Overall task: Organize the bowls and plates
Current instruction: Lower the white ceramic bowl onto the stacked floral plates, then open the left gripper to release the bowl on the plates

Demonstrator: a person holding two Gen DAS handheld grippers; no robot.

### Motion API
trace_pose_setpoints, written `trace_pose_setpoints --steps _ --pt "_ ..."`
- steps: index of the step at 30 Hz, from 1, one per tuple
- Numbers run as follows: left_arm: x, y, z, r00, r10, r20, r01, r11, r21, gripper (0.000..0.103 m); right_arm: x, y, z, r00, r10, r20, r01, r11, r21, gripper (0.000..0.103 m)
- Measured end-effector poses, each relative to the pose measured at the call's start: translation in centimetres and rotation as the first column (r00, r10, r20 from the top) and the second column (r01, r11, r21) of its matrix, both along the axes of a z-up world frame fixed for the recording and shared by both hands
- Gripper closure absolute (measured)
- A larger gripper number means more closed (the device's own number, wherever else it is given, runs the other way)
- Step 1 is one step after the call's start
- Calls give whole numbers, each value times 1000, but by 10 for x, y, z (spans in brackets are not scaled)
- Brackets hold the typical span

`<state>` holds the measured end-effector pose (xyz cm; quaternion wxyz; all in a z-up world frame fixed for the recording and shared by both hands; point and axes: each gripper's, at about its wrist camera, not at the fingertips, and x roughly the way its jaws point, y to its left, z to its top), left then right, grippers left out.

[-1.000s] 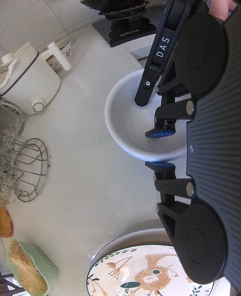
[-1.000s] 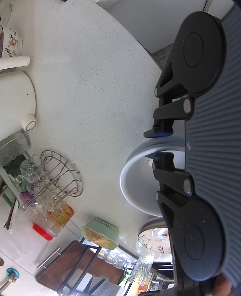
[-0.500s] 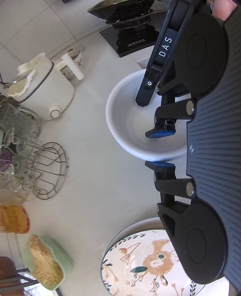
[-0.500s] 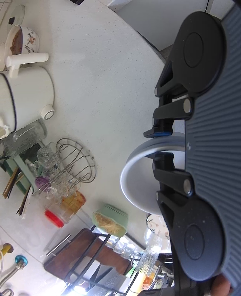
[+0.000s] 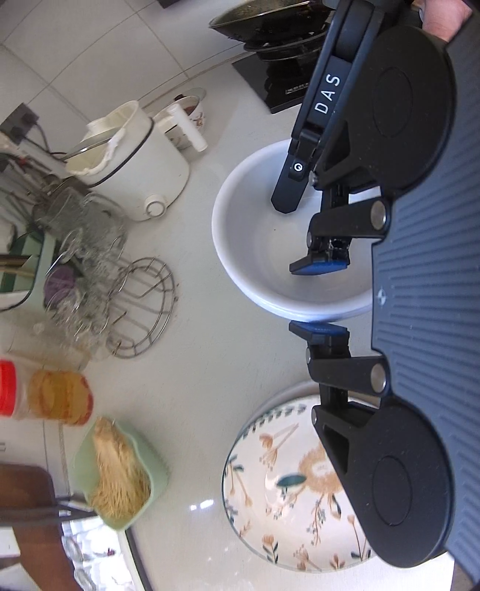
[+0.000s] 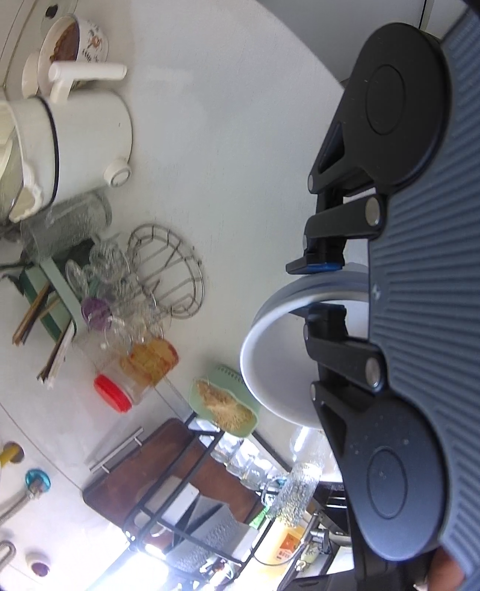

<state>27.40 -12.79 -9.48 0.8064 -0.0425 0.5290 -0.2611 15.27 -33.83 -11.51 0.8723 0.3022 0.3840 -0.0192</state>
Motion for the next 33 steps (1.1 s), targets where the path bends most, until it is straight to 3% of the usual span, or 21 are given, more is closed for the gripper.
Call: trace_pose_setpoints --steps 14,20,26,33 --pt "4 104 2 991 135 -2 -135 991 -15 74 32 81 4 991 131 -2 -131 991 22 84" --pt "11 149 -11 982 185 -34 -187 982 -41 74 45 116 -4 985 169 -44 -168 985 33 84" --pt "24 169 -31 992 126 -23 -126 992 0 74 62 141 -24 983 153 -103 -148 988 54 84" --pt "42 179 -57 992 106 -69 -107 994 -14 74 75 153 -37 981 125 -150 -122 992 27 84"
